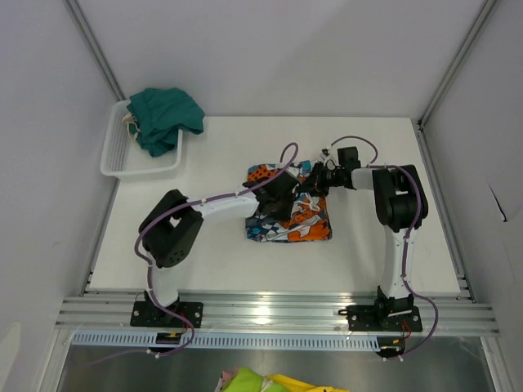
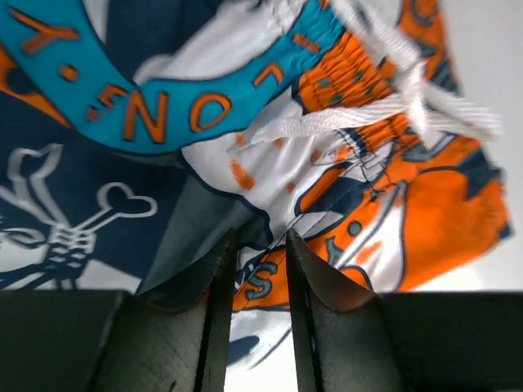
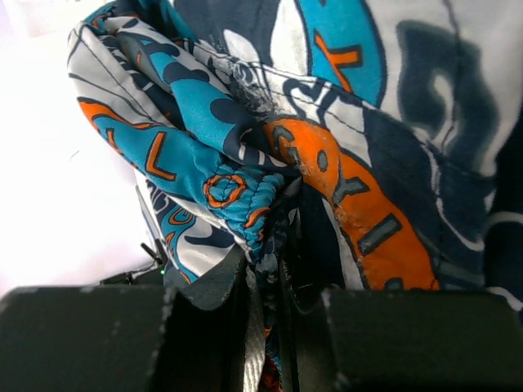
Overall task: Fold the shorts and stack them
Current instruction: Fold the shorts
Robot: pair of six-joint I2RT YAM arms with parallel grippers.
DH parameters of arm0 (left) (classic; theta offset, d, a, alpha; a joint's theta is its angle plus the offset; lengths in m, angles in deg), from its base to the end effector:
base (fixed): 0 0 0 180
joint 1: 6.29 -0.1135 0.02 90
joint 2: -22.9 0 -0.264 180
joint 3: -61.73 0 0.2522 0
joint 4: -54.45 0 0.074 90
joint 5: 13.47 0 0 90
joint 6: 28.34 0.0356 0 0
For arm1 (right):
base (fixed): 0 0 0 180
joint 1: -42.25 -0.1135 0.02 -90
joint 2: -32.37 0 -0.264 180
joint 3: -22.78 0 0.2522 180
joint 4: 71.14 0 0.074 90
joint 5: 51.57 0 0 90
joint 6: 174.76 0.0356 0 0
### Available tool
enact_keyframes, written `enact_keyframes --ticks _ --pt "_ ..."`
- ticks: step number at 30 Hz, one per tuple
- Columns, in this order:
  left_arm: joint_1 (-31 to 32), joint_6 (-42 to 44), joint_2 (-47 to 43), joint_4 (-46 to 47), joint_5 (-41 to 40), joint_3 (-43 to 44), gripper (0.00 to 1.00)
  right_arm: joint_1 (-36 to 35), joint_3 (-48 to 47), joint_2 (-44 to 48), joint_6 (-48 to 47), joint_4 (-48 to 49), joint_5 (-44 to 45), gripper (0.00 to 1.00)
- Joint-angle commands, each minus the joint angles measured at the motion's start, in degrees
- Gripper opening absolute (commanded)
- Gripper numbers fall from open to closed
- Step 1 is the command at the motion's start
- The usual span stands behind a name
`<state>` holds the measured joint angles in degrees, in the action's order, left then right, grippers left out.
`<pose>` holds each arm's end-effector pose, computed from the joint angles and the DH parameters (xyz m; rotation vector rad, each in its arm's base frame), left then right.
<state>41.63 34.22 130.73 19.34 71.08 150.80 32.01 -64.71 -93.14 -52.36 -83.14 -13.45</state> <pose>0.2734 -0.2977 0.1953 0.4153 2.5219 -0.4132 0.4218 0.1047 0.0995 0.0453 2.4834 1.4318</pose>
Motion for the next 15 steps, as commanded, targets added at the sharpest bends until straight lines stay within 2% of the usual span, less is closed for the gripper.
enact_keyframes --ticks 1,10,13,15 --pt "1.29 -1.65 2.91 2.45 0.09 0.89 0.32 0.57 -1.5 0.88 -4.01 -7.12 6.87 0.0" --pt "5.51 -3.67 5.9 5.7 -1.58 -2.71 0.3 0.92 -3.78 0.18 -3.14 -11.6 12.41 0.0" --pt "5.69 -4.55 5.73 6.23 -1.23 -3.15 0.29 0.66 -4.4 0.88 -3.84 -12.92 13.56 0.09" --pt "5.78 -5.16 4.94 6.75 -0.7 -3.32 0.3 0.66 -5.79 1.41 -4.63 -14.05 13.47 0.11"
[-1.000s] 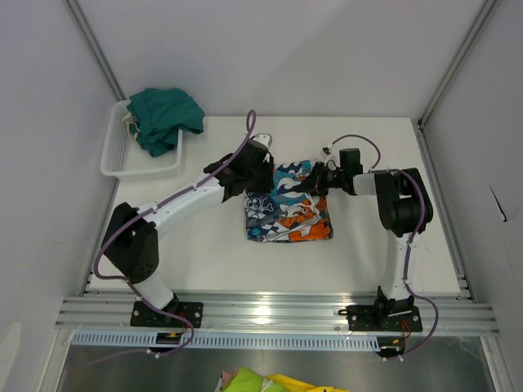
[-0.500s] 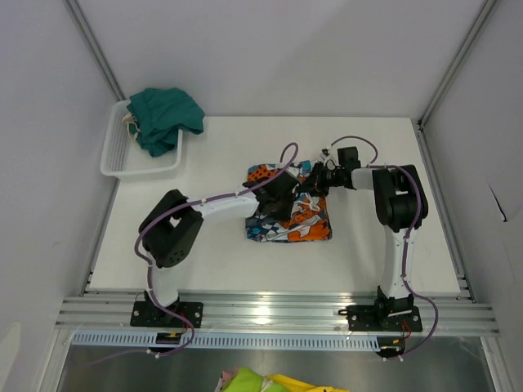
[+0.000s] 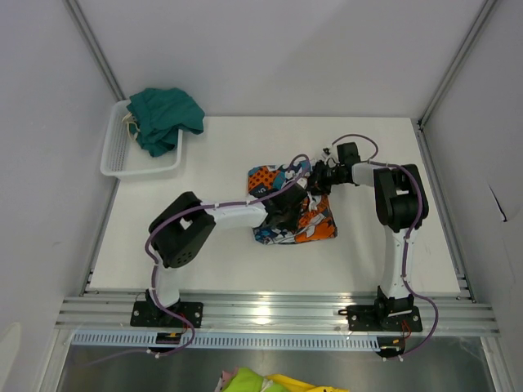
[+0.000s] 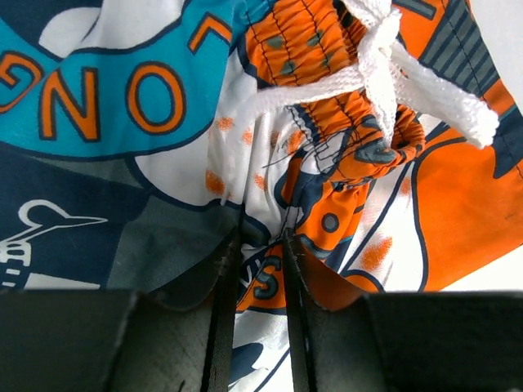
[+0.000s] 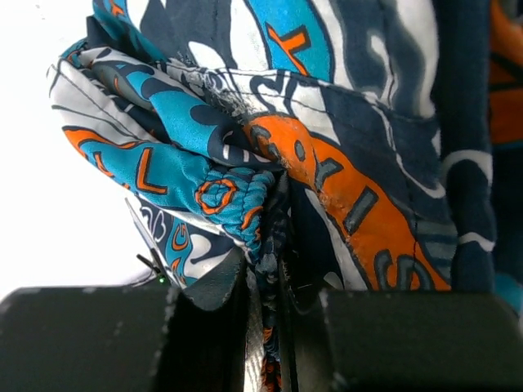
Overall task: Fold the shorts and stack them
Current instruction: Fold the shorts, then neatly place the folded shorts to the corner
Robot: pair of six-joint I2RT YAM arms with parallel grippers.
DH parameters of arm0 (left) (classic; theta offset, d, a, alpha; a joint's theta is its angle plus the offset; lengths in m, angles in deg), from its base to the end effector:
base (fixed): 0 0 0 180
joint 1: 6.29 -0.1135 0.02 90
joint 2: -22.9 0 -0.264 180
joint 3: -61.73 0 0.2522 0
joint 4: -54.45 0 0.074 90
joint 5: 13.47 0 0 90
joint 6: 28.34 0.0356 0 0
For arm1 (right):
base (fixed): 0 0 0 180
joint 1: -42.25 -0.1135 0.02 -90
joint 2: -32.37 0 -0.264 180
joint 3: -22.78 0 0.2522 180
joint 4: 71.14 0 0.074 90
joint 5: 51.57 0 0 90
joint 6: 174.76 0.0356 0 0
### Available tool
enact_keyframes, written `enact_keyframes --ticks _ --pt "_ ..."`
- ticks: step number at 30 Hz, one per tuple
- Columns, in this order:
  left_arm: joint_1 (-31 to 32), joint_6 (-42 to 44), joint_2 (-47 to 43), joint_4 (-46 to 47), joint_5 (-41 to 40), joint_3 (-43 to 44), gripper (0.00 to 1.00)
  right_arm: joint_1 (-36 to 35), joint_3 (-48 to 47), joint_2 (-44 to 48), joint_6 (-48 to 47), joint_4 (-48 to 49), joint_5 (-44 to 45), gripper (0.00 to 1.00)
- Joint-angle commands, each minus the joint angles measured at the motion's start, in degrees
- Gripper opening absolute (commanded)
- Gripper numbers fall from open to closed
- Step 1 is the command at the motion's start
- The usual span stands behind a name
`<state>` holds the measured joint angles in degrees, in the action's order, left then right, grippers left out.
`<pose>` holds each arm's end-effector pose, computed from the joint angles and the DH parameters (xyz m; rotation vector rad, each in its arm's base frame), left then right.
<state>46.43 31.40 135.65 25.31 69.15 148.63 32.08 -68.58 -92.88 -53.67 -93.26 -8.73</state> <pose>0.2530 -0.3249 0.1575 0.4493 2.5316 -0.4129 0.4252 0.1028 0.1070 0.1293 2.5867 1.3251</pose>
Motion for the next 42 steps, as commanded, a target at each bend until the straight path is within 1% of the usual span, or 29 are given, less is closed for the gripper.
enact_keyframes --ticks 1,4,6,7,8,9,10,11,12,14,15,16,17,18,21,23,24,25,27,28,29,30,31,33,34,35,36,38,42 --pt "1.06 -2.61 -1.03 0.96 2.18 -1.16 0.3 0.42 -3.07 1.24 -3.93 -4.99 8.4 0.11" --pt "1.84 -5.33 -2.44 2.8 2.72 -2.03 0.31 -1.42 -8.52 1.33 -7.7 -10.26 9.01 0.11" --pt "2.37 -7.61 -2.71 5.0 3.24 -2.3 0.33 -3.35 -10.63 1.32 -9.46 -12.63 9.1 0.17" --pt "2.64 -8.05 -2.71 5.44 3.42 -2.3 0.35 -3.8 -11.6 1.5 -9.64 -12.73 9.01 0.23" --pt "2.73 -8.84 -3.06 5.36 3.6 -1.87 0.38 -4.06 -11.52 2.46 -9.56 -12.56 8.49 0.46" --pt "2.73 -9.02 -3.5 4.75 3.42 -1.52 0.48 -4.24 -11.26 3.16 -9.38 -11.25 8.22 0.5" --pt "2.64 -9.11 -4.2 4.05 2.99 -1.08 0.55 -4.15 -10.65 4.3 -9.3 -10.98 8.31 0.59" --pt "2.55 -8.77 -6.12 2.12 1.24 -0.64 0.74 -3.54 -10.2 7.01 -9.03 -10.54 9.7 0.64" --pt "2.12 -8.59 -7.44 0.97 0.27 -0.03 0.8 -3.19 -9.59 8.52 -8.42 -10.1 10.32 0.65" --pt "1.24 -7.89 -12.08 -1.23 -0.44 -0.54 0.89 -2.48 -6.87 13.94 -7.54 -8.96 12.6 0.68" --pt "-0.24 -7.8 -13.85 -1.5 0.34 -1.07 0.89 -1.87 -5.64 16.07 -6.58 -8.52 13.83 0.69" --pt "-1.3 -7.45 -15.79 -1.24 1.22 -1.6 0.9 -1.69 -2.67 18.27 -6.05 -7.73 15.24 0.8" --pt "-2.44 -7.27 -19.46 -1.15 3.57 -3.52 0.91 -1.43 -1.08 23.07 -5.52 -7.46 18.47 0.89" --pt "-4.89 -7.09 -21.24 -1.15 4.64 -3.97 0.91 -1.25 0.68 25.82 -4.91 -7.2 20.33 0.99" --pt "-10.16 -4.99 -26.68 -2.9 6.93 -5.73 0.91 -1.34 8.33 37.15 -2.71 -5.88 27.17 1.0" --pt "-12.55 -2.53 -28.71 -4.48 6.94 -6.61 0.91 -1.43 14.63 42.61 2.29 -4.91 29.39 0.99" --pt "-14.74 -1.65 -30.2 -4.66 6.94 -7.22 0.91 -1.25 17.37 47.16 4.05 -3.61 29.23 1.0" --pt "-15.81 0.01 -30.74 -4.31 9.2 -7.75 0.91 -0.99 20.36 49.03 5.2 1.8 24.7 0.99" --pt "-18.44 2.64 -31.27 -3.09 11.58 -8.19 0.91 -0.64 29.03 53.5 11.25 6.05 20.2 1.0" --pt "-19.24 3.53 -30.93 -2.65 12.47 -8.37 0.9 -1.42 31.18 54.84 13.53 7.03 19.91 0.99" --pt "-19.85 4.24 -30.23 -2.47 13.43 -8.02 0.9 -2.38 32.59 56.07 16.43 5.48 20.78 0.95" --pt "-21.08 5.12 -29.44 -2.81 14.14 -7.32 0.9 -3.79 34.26 59.47 17.68 2.85 23.31 0.96" --pt "-21.52 5.65 -27.51 -2.56 16.06 -6.53 0.89 -7.72 35.49 61.77 19.25 0.04 30.3 0.96" --pt "-22.32 7.48 -25.66 -1.51 17.74 -5.65 0.89 -13.0 41.52 67.65 27.41 0.18 38.15 0.94" --pt "-22.49 8.19 -23.65 -1.15 18.53 -4.95 0.88 -15.99 43.66 73.43 30.66 0.71 42.37 0.93" --pt "-22.76 8.81 -22.67 -0.89 19.84 -4.16 0.87 -21.85 45.5 75.83 34.0 0.63 51.46 0.92" --pt "-22.93 10.12 -21.44 -0.54 20.55 -3.8 0.86 -24.34 47.0 77.68 39.69 0.63 55.03 0.92" --pt "-22.93 11.53 -17.94 -1.4 22.05 -1.1 0.84 -28.3 49.74 79.19 43.51 0.27 59.61 0.92" --pt "-23.02 14.0 -13.7 -3.52 19.52 1.38 0.78 -30.77 50.18 73.15 47.04 1.23 58.68 0.96"
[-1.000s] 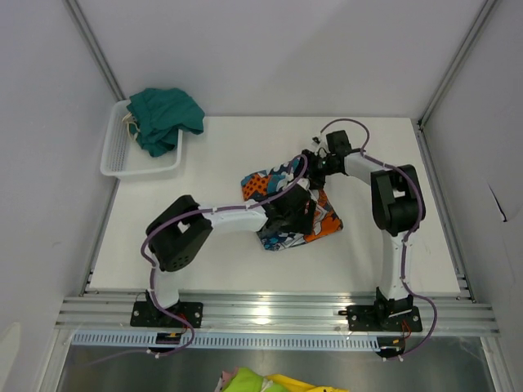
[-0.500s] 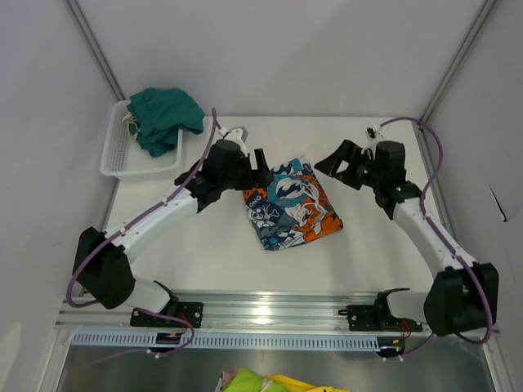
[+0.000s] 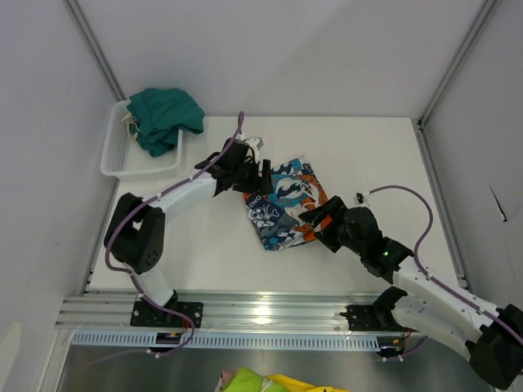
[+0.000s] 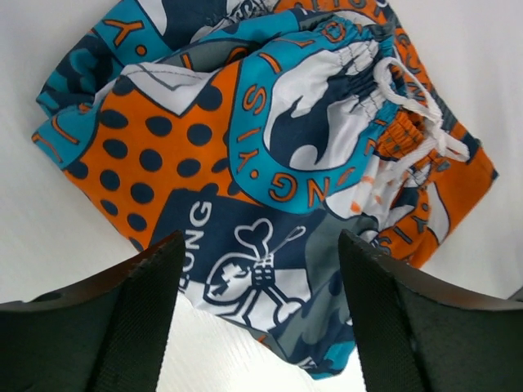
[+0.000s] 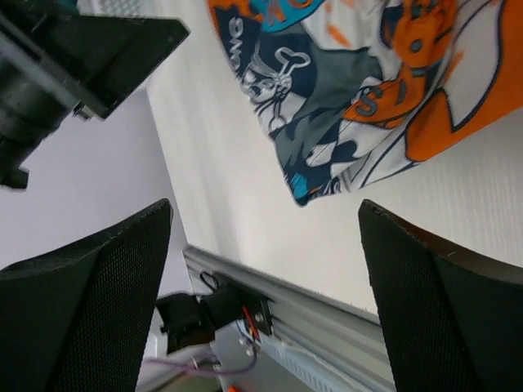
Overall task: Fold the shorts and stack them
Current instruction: Neatly place the folded shorts to the corner
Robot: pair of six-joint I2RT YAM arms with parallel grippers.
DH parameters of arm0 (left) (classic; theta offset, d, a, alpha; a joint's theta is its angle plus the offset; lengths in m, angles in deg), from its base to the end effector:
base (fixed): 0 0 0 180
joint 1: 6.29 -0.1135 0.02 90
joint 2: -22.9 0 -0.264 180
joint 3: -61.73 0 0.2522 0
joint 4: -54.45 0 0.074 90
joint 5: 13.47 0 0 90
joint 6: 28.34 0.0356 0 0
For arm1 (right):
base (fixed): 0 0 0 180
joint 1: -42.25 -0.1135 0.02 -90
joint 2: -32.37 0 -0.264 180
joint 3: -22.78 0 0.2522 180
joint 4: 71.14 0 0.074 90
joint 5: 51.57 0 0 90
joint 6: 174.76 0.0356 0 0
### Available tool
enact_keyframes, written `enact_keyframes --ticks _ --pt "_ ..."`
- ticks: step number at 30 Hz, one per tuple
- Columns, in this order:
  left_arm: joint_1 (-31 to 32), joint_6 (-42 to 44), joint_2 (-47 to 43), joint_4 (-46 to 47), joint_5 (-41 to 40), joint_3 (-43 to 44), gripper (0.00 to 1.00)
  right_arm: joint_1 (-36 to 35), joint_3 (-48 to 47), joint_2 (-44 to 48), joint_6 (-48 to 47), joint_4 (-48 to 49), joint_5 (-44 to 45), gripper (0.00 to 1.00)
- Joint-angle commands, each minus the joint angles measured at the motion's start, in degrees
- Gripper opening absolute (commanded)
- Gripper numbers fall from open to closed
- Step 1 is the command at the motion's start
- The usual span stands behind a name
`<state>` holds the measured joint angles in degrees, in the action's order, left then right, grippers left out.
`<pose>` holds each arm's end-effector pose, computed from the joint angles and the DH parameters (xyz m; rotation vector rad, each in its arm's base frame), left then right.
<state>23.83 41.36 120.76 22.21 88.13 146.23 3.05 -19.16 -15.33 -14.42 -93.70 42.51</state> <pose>0.3231 -0.1957 0.2390 0.3102 2.4272 -0.6496 0.1486 0.1179 0.2315 0.6514 2.1591 1.0533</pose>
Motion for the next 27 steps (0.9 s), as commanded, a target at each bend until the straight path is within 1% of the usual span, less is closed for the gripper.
enact_keyframes --ticks 1,6,8,9,11,12,15,20,23,24,26,27 --pt "-0.42 4.12 1.71 -0.07 0.1 3.97 0.76 -2.63 1.02 -5.63 9.09 2.72 7.87 0.96" --pt "-2.09 3.25 5.4 1.43 0.09 4.23 0.71 -7.81 1.82 -13.27 14.02 6.33 12.7 0.96" --pt "-3.14 2.63 6.37 2.74 0.71 4.23 0.7 -8.26 2.86 -14.78 16.73 7.56 13.67 0.96" --pt "-3.41 2.11 6.98 3.18 2.1 4.23 0.69 -8.43 3.48 -15.83 17.62 8.18 14.11 0.94" --pt "-4.02 1.58 7.34 4.15 3.17 4.06 0.68 -8.61 5.15 -16.54 20.6 11.86 15.26 0.93" --pt "-4.03 1.49 7.51 4.94 3.61 3.97 0.68 -8.53 6.55 -16.98 21.23 13.09 15.52 0.9" --pt "-4.03 1.4 8.48 5.21 4.22 4.14 0.68 -8.61 7.0 -20.66 22.64 15.99 16.93 0.87" --pt "-4.03 0.52 8.49 6.35 4.67 2.04 0.66 -8.52 7.0 -26.64 24.66 20.83 17.72 0.85" --pt "-4.03 -0.18 6.56 7.05 4.49 0.89 0.65 -8.52 6.83 -31.37 25.72 25.4 17.28 0.78" --pt "-4.03 -0.62 4.81 6.97 4.4 -0.76 0.65 -8.52 6.57 -32.62 25.72 26.54 17.11 0.69" --pt "-4.03 -1.24 2.87 6.62 3.88 -1.48 0.65 -8.35 5.25 -34.99 24.49 28.92 16.58 0.55" --pt "-4.03 -1.85 0.51 6.53 3.35 -2.79 0.65 -8.0 4.81 -37.26 24.14 29.88 15.27 0.5"
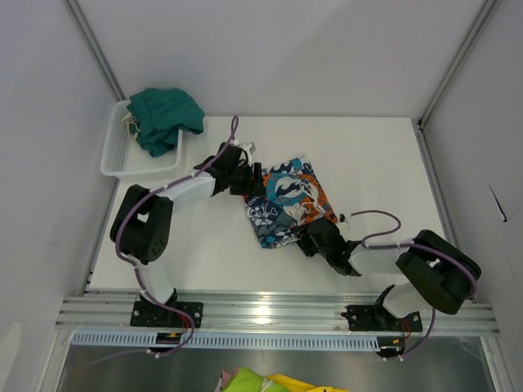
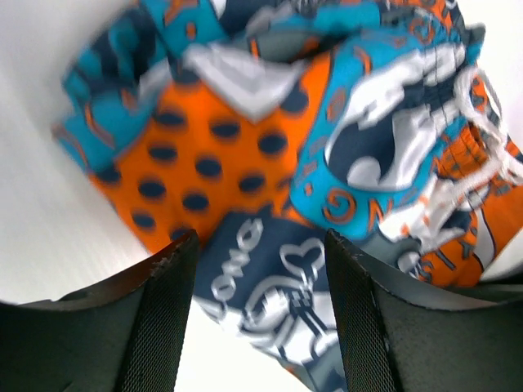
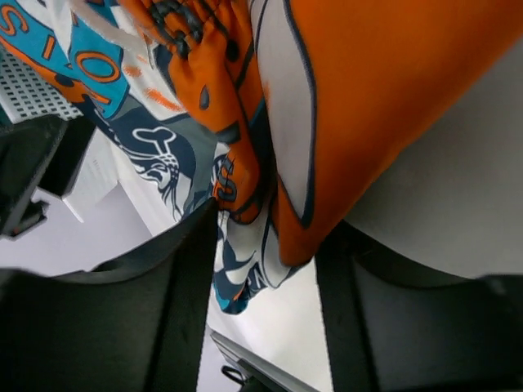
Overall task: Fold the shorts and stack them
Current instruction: Neatly place the folded shorts to the corner
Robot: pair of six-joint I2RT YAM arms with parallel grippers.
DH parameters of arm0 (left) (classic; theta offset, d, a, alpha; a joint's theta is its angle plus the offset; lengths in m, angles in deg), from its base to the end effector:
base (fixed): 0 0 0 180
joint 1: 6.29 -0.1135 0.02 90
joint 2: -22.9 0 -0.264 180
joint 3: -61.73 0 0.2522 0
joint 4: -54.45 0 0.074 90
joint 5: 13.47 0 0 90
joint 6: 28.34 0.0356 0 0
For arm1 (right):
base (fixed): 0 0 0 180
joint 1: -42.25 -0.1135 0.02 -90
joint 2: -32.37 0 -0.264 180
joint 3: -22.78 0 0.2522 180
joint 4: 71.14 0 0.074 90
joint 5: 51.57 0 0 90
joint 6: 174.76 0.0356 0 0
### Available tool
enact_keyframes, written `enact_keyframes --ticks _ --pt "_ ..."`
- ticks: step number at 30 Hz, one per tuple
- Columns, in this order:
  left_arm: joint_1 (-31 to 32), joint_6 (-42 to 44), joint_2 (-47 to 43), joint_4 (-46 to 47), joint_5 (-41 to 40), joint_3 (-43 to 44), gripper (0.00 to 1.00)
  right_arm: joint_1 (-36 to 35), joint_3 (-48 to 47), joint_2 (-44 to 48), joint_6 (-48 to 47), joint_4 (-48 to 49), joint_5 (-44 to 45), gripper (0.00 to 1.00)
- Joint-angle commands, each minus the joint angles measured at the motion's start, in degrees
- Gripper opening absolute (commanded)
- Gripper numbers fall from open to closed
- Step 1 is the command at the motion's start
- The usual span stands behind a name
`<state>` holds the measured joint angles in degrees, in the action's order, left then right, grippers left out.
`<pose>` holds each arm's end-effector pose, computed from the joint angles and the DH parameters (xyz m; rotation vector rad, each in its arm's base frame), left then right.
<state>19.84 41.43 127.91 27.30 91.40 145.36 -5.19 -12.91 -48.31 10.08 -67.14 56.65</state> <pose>0.3506 -0.1822 0.1953 0.2513 2.4830 -0.6705 0.1685 0.1670 0.1250 1.1360 2.1473 0.9195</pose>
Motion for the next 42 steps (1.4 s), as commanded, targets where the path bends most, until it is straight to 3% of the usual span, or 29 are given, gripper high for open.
enact_keyframes --ticks 1,3,4,6,11,15,18,21,27,37,42 --pt "-0.11 -2.27 -7.88 1.26 -0.19 -2.45 0.65 0.59 -1.79 -5.18 -2.11 3.94 0.25 0.46" --pt "-0.03 -3.23 -12.08 0.56 -1.68 -4.37 0.65 1.56 -2.58 -6.41 -5.1 5.18 -2.38 0.29" --pt "-0.03 -3.59 -13.5 0.29 -2.3 -5.0 0.65 1.56 -3.11 -6.41 -9.03 4.75 -3.18 0.29" --pt "-0.03 -4.73 -17.97 0.12 -3.61 -7.54 0.65 2.09 -5.73 -6.15 -13.61 1.77 -5.37 0.18" --pt "-0.03 -7.98 -25.11 0.38 -5.56 -12.29 0.66 3.67 -15.4 -8.87 -34.94 -6.14 -21.06 0.0" --pt "-0.03 -9.04 -29.5 0.12 -6.52 -14.58 0.66 1.31 -25.33 -14.14 -49.29 -16.95 -32.88 0.0" --pt "-0.11 -9.65 -32.32 -0.15 -6.61 -16.33 0.66 -2.91 -29.65 -16.17 -57.37 -26.33 -33.07 0.0" --pt "-0.11 -9.57 -33.99 -0.59 -6.26 -17.48 0.66 -2.66 -27.03 -14.07 -59.95 -30.23 -32.46 0.0" --pt "0.5 -10.44 -34.09 1.33 -3.98 -20.81 0.66 9.99 -20.08 -6.94 -62.76 -32.52 -35.35 0.01" --pt "2.52 -16.6 -32.77 12.94 5.77 -28.03 0.59 19.58 -32.29 -17.65 -68.57 -35.77 -38.17 0.0" --pt "2.7 -14.59 -31.1 13.83 9.82 -27.07 0.48 20.19 -37.21 -22.84 -70.59 -36.39 -38.17 0.0"
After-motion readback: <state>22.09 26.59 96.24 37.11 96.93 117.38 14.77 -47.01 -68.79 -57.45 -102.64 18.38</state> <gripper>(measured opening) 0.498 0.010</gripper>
